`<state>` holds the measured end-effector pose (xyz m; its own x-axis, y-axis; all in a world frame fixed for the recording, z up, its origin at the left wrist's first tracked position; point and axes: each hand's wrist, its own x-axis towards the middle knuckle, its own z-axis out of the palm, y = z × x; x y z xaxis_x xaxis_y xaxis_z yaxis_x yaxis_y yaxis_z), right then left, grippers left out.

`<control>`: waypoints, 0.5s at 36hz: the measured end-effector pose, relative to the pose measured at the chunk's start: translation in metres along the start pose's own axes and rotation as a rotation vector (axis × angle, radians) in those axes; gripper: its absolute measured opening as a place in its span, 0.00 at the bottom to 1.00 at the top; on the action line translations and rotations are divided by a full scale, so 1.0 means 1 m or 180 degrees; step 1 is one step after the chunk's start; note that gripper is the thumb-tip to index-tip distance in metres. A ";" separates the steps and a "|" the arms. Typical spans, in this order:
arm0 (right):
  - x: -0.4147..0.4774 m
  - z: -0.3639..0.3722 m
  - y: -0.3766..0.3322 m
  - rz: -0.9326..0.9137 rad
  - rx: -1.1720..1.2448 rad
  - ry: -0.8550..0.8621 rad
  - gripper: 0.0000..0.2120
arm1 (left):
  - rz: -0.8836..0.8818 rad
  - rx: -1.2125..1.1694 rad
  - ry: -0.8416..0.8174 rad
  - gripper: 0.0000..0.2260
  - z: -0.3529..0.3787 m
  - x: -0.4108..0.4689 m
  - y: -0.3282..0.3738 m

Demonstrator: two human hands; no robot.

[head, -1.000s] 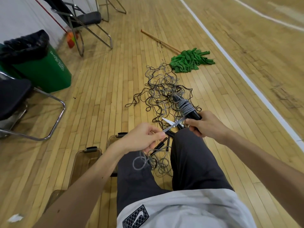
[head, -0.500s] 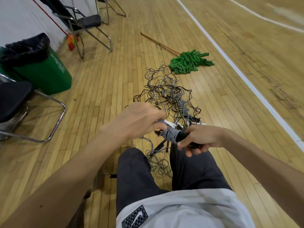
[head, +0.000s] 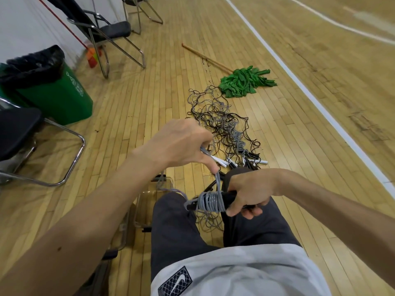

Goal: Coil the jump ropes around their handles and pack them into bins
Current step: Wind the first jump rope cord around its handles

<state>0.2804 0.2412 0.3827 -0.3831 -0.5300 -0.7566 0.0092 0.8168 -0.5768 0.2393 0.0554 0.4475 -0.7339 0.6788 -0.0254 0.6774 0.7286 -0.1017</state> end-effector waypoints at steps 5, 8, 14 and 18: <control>0.001 0.011 -0.007 -0.0383 -0.0227 0.0019 0.08 | -0.0035 -0.0453 0.0031 0.27 0.001 0.003 0.004; -0.001 0.016 -0.005 -0.0625 -0.0171 0.0129 0.10 | -0.0232 -0.1157 -0.0136 0.27 0.005 0.001 -0.003; -0.003 0.028 -0.008 -0.1080 0.0112 0.0318 0.12 | -0.0656 -0.2605 -0.0638 0.24 0.035 -0.005 -0.013; -0.005 0.034 -0.008 -0.1245 0.0862 0.0360 0.12 | -0.0893 -0.3028 -0.0637 0.24 0.053 -0.010 -0.016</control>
<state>0.3140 0.2299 0.3803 -0.5036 -0.7449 -0.4376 0.0787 0.4649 -0.8819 0.2333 0.0316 0.3970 -0.8087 0.5076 -0.2974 0.1742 0.6895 0.7030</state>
